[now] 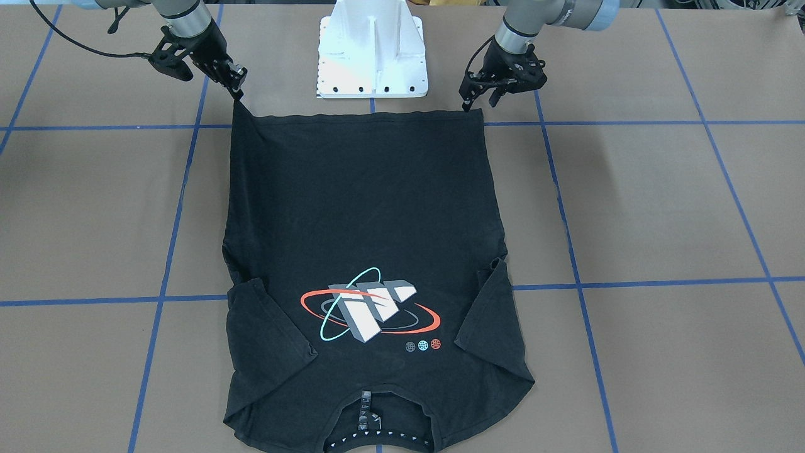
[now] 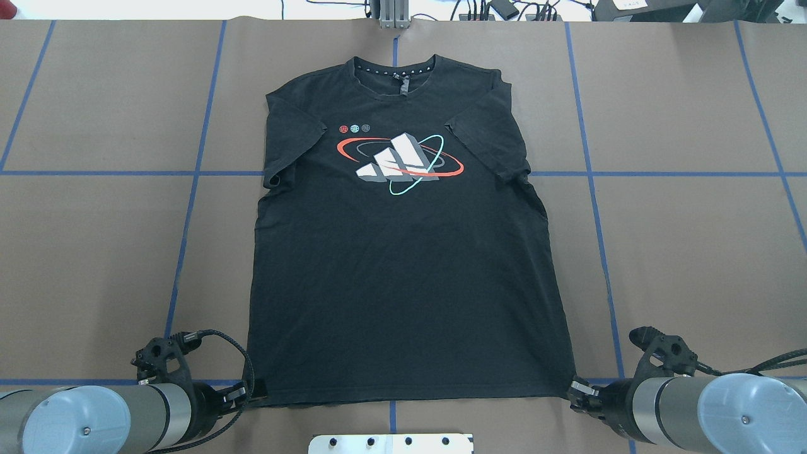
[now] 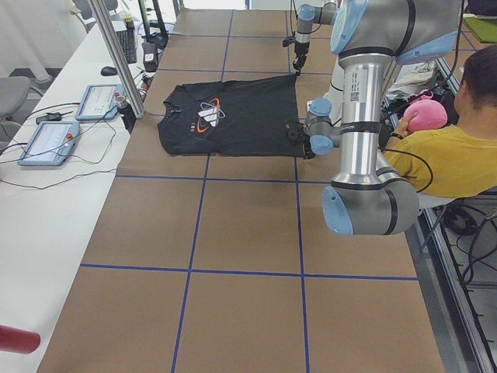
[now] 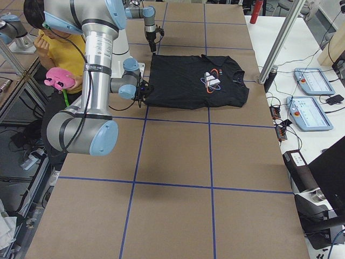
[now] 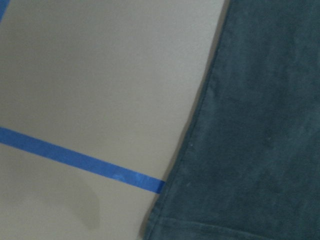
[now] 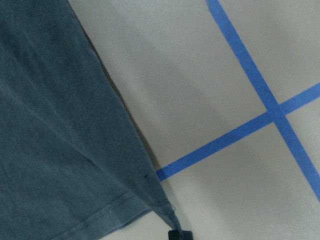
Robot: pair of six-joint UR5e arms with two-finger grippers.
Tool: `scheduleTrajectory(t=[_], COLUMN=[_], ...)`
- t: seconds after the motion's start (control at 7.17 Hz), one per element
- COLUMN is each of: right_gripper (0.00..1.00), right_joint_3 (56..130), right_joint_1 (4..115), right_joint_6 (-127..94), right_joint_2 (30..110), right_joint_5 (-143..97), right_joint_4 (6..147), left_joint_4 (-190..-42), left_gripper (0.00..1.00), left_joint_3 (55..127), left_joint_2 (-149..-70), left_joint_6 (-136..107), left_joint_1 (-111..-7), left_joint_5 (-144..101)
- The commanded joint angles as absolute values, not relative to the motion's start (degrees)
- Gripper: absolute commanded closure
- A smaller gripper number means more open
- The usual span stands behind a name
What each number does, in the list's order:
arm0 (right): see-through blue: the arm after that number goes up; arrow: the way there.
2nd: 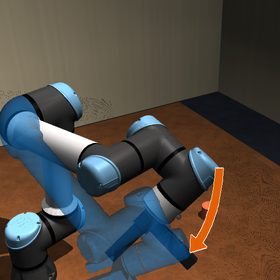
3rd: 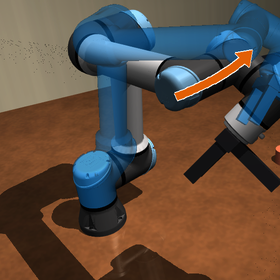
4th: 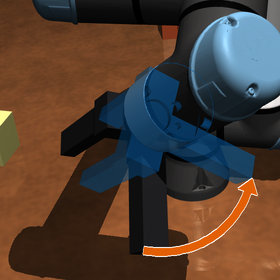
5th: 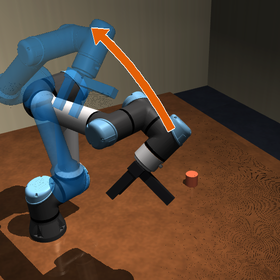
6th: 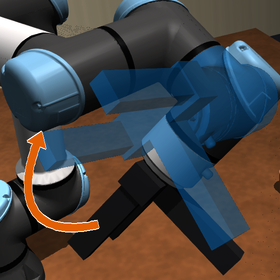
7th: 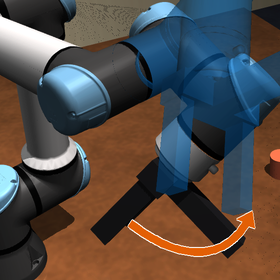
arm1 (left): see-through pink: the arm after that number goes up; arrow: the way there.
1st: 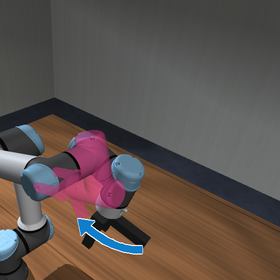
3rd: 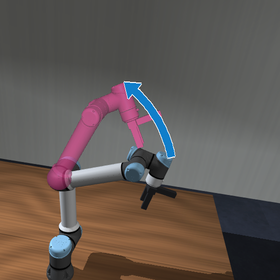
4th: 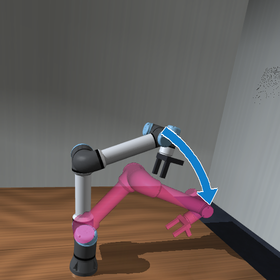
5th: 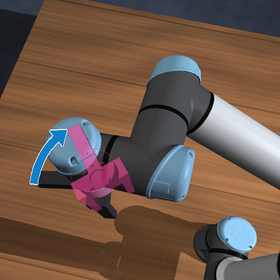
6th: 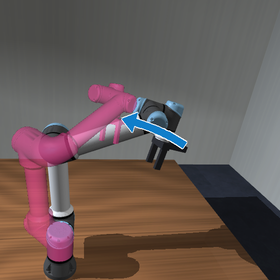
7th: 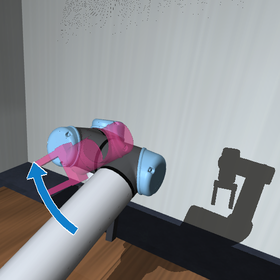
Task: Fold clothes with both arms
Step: 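Grasp both hem corners with the left and right grippers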
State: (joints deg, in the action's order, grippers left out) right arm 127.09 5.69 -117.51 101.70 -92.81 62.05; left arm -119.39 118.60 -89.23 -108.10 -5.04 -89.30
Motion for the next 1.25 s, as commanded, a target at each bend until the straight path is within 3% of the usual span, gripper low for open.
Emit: scheduleTrajectory(t=[0.0,1.12], right_gripper=[1.00,1.00], right_joint_3=[127.09,127.09], right_joint_1=[5.71,5.71], right_joint_6=[-117.51,-117.51], right_joint_2=[101.86,101.87], right_joint_5=[-92.81,-92.81], right_joint_4=[62.05,62.05], left_joint_4=[-119.36,-119.36], left_gripper=[0.33,0.38], left_joint_3=[118.30,117.07], left_joint_2=[-89.21,-89.73], left_joint_6=[-108.11,-108.02], left_joint_1=[-5.28,-4.83], left_joint_5=[-89.30,-89.38])
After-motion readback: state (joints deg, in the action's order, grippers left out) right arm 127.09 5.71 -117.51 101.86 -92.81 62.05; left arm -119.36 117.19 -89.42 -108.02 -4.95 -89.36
